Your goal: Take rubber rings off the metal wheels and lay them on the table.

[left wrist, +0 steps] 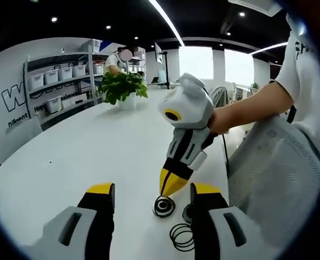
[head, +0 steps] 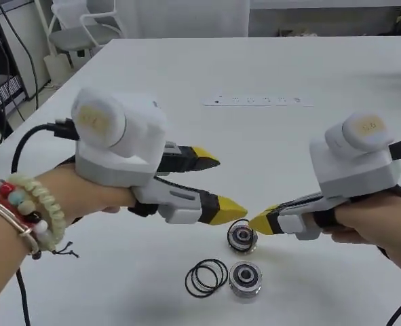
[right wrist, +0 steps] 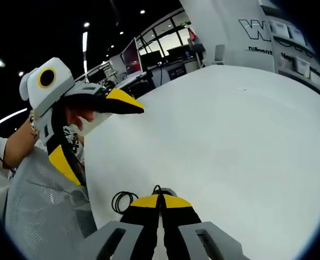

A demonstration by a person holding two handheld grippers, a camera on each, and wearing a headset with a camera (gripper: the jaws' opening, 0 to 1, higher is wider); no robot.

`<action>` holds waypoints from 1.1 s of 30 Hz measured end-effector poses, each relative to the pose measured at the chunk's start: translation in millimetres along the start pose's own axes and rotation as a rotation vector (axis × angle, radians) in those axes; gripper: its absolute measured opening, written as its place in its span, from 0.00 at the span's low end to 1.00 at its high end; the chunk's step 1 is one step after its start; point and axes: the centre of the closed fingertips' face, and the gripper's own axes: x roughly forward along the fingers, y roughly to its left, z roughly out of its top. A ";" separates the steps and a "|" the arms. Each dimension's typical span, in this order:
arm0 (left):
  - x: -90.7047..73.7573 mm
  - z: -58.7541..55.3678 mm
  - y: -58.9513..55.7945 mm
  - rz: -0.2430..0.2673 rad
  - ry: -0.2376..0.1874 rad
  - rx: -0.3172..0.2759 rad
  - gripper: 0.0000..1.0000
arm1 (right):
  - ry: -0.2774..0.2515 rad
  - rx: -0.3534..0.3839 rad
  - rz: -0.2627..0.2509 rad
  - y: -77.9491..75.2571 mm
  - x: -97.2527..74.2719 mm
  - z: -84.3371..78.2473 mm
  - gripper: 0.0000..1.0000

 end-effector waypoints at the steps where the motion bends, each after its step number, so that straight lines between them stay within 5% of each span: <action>1: -2.8 0.8 -1.2 0.000 0.000 0.011 0.61 | 0.000 -0.006 0.001 1.4 -0.2 0.6 0.00; 17: -78.6 -8.1 -17.8 0.073 0.007 0.062 0.77 | -0.024 -0.039 0.040 16.4 -1.8 10.8 0.00; 26: -107.7 -30.0 -20.2 0.153 0.017 0.006 0.84 | -0.020 -0.053 0.078 28.9 0.2 12.6 0.00; 33: -119.8 -65.3 -31.0 0.181 0.066 -0.072 0.86 | 0.011 -0.081 0.115 39.7 5.6 8.9 0.00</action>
